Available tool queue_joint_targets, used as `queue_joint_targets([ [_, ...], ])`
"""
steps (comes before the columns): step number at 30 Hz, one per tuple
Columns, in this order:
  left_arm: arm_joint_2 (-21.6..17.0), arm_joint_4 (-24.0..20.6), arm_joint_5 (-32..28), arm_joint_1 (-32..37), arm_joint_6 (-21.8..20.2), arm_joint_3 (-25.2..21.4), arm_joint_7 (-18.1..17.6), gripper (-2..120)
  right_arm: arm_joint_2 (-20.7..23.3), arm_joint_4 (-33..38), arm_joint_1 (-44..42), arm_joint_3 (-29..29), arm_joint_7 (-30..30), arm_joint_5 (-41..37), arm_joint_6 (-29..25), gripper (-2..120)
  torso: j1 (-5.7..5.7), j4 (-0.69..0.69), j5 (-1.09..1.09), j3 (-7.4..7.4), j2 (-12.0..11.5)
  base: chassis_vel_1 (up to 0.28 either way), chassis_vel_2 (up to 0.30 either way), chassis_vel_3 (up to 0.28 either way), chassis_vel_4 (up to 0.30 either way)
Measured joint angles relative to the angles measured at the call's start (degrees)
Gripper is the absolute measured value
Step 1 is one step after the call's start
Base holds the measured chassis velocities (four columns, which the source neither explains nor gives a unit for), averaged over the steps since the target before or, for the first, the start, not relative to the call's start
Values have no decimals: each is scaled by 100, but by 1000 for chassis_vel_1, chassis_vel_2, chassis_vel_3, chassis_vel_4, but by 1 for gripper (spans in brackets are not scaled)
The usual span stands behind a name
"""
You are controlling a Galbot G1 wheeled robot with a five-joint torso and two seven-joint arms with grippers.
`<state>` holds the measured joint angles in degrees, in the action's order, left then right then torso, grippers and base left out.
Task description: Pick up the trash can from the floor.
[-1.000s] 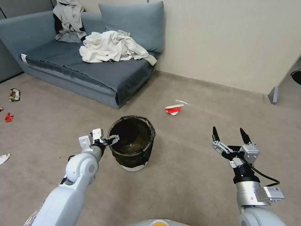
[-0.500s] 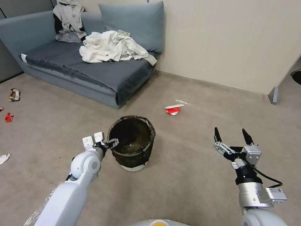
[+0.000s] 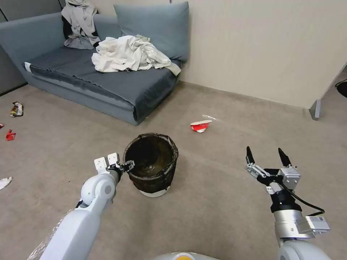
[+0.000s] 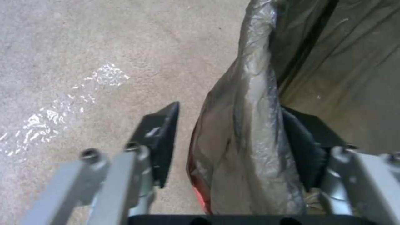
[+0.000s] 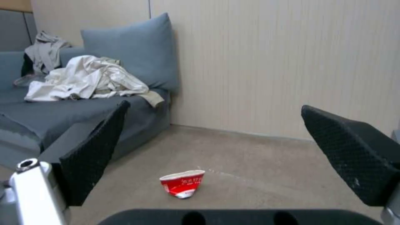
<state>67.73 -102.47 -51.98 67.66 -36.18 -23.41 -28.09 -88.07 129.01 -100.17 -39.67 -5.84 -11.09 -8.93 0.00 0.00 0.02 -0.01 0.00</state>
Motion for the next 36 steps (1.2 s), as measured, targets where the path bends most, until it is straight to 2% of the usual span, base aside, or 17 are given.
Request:
queue_joint_targets([
  [4, 35, -4, -72, -7, 12, -21, -12, 34, 2, -9, -3, 0, 2, 0, -11, 100, 0, 0, -2, 0, 0, 0, 0, 0, 0],
  [5, 35, -4, -72, -7, 12, -21, -12, 34, 2, -9, -3, 0, 2, 0, -11, 100, 0, 0, -2, 0, 0, 0, 0, 0, 0],
  [9, 57, -37, -152, -11, 22, -43, -32, 15, 5, -26, -5, 2, 2, 3, -25, 100, 0, 0, -3, 1, 0, 0, 0, 0, 0],
  [10, 57, -37, -152, -11, 22, -43, -32, 15, 5, -26, -5, 2, 2, 3, -25, 100, 0, 0, -3, 1, 0, 0, 0, 0, 0],
  [13, 73, -61, -221, -24, 27, -55, -61, 4, 5, -38, -6, 6, 3, 9, -29, 100, 0, -1, -4, 1, 0, 0, 0, 0, 0],
  [26, 96, -195, -388, -91, 55, -89, -201, 2, 23, -58, 2, 6, 12, 11, -35, 100, 0, 0, -2, 1, 0, 0, 0, 0, 0],
  [36, 12, -954, -894, 61, -61, -307, -463, 2, 34, -67, 31, 26, 16, 11, -35, 100, 0, 0, -2, 1, 0, 0, 0, 0, 0],
])
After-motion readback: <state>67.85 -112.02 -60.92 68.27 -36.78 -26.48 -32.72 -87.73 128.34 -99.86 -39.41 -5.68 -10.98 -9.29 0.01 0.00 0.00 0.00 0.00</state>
